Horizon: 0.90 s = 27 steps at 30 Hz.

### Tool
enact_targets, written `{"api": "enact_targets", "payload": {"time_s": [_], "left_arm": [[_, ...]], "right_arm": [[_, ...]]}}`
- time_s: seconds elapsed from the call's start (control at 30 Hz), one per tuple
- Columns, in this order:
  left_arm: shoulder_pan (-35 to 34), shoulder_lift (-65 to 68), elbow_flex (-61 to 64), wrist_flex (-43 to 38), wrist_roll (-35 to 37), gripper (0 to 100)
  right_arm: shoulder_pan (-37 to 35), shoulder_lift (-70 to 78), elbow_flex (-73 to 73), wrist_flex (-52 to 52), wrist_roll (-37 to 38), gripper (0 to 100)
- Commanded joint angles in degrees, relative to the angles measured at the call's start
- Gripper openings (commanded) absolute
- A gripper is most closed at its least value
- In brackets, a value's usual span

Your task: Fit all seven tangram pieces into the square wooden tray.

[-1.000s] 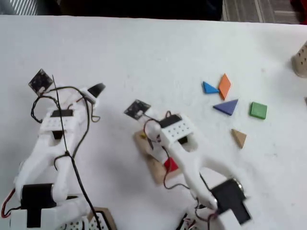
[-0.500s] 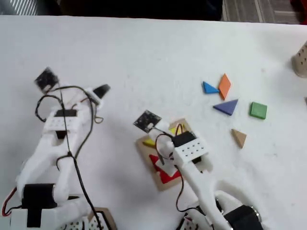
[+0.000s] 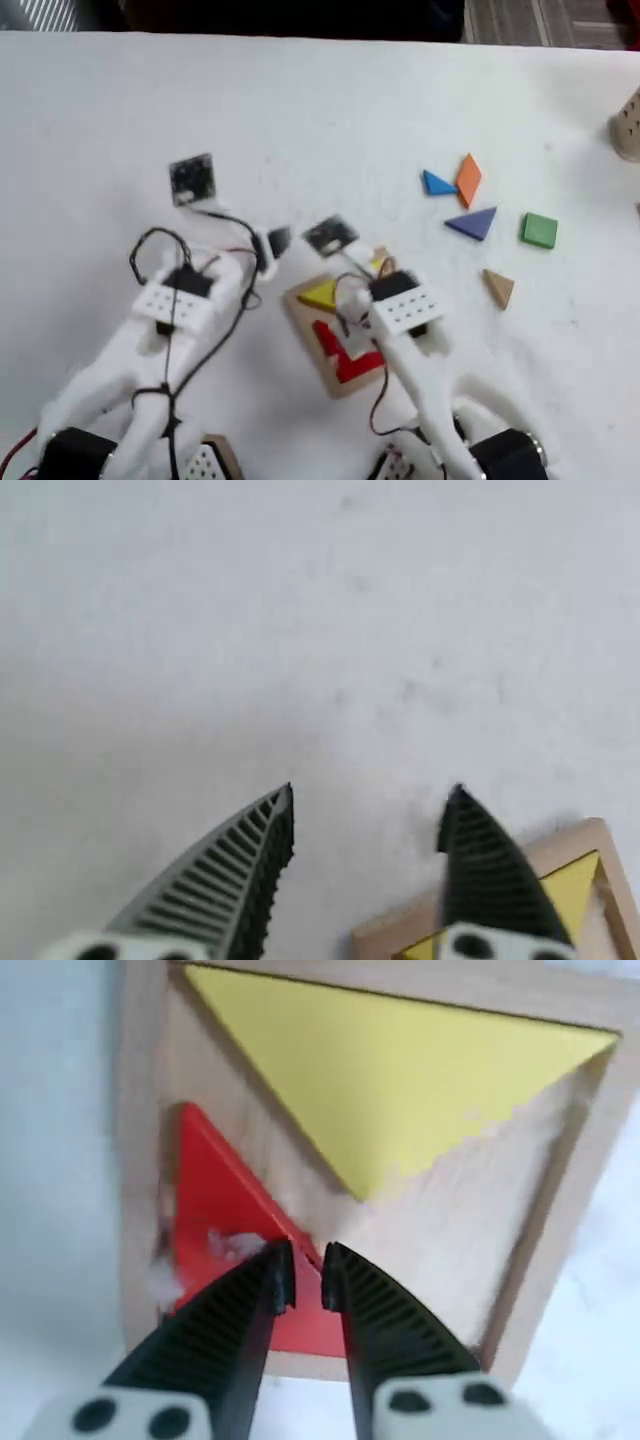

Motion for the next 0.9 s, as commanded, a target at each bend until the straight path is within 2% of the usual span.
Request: {"api": "enact_targets", "payload": {"time_s": [0.0,0.1,0.3,0.43,0.7,0.87], "left_arm": [[2.42,-2.59,0.53,-5.19,-2.55,6],[3.65,-2.59,0.53,-5.19,-2.55,2],[8.57,-2.51,1.85,-5.71,-2.81,2],[12.18,-1.71,2.55,-5.71,-2.90,2],[13.76,13.05,-4.31,-9.23,-2.81,2],[16.13,18.33,-5.27,-14.07,-2.90,2]], "right_arm": [[7.16,-1.27,-3.69,-0.13,-0.79,5.3],[8.92,-1.36,-4.48,1.63,-0.26,5.2],[8.66,-1.36,-4.84,2.95,-0.09,5.2],[9.36,-1.27,-4.48,5.67,4.04,5.2],[17.45,-0.66,-3.16,5.49,6.24,5.5],[18.42,-0.48,1.32,3.12,10.81,5.4]]}}
